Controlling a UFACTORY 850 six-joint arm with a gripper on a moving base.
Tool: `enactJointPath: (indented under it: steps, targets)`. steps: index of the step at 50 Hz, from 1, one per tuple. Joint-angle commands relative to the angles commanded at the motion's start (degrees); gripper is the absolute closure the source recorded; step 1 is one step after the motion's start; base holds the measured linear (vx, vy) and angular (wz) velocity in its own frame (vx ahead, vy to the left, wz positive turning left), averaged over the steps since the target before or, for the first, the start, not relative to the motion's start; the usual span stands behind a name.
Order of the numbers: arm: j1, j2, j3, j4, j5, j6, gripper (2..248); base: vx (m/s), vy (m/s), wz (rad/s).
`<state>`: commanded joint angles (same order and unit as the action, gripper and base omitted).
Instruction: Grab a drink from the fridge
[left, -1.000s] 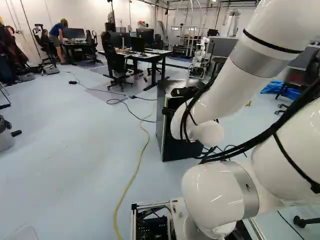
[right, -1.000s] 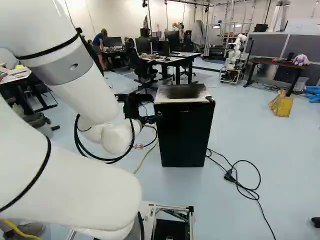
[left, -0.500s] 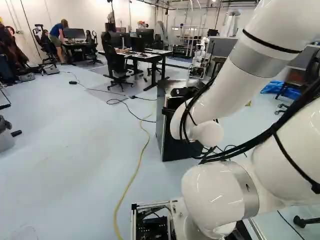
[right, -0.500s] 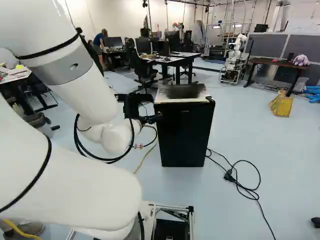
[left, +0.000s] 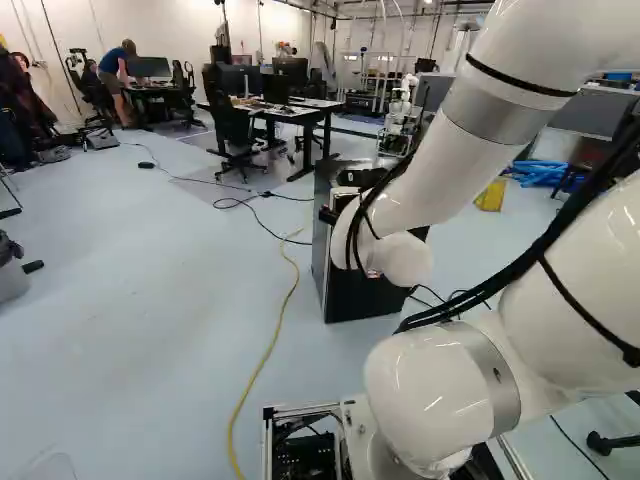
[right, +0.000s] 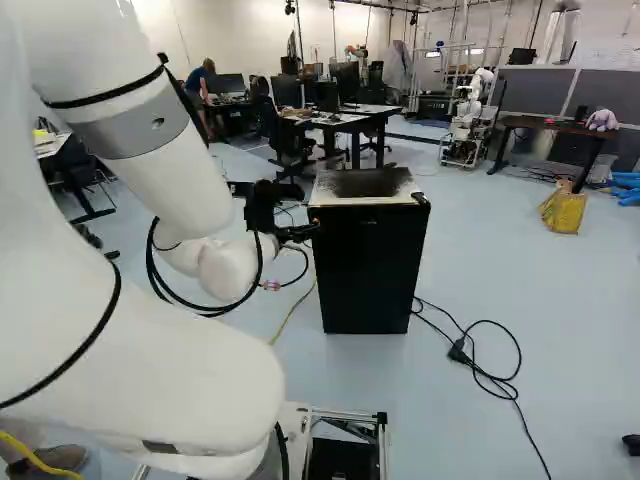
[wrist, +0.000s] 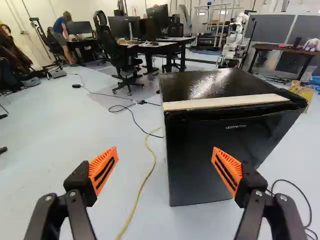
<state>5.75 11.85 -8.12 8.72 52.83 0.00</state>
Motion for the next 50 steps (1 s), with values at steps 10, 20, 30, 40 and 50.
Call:
enactJointPath:
  steps: [10,20,30,40,50]
  targets:
    - [2.1,-3.2,-1.5,2.9,1.8,0.0,3,0.000,0.000,0.000]
    - [4.2,-6.4,-2.9,5.8,3.7,0.0,3,0.000,0.000,0.000]
    - [6.2,-9.5,-4.3,8.7,5.5,0.0,3,0.000,0.000,0.000]
    - [8.2,-12.8,-5.9,11.7,7.5,0.0,3,0.000,0.000,0.000]
    - [10.0,-16.1,-7.7,14.6,9.8,0.0,3,0.000,0.000,0.000]
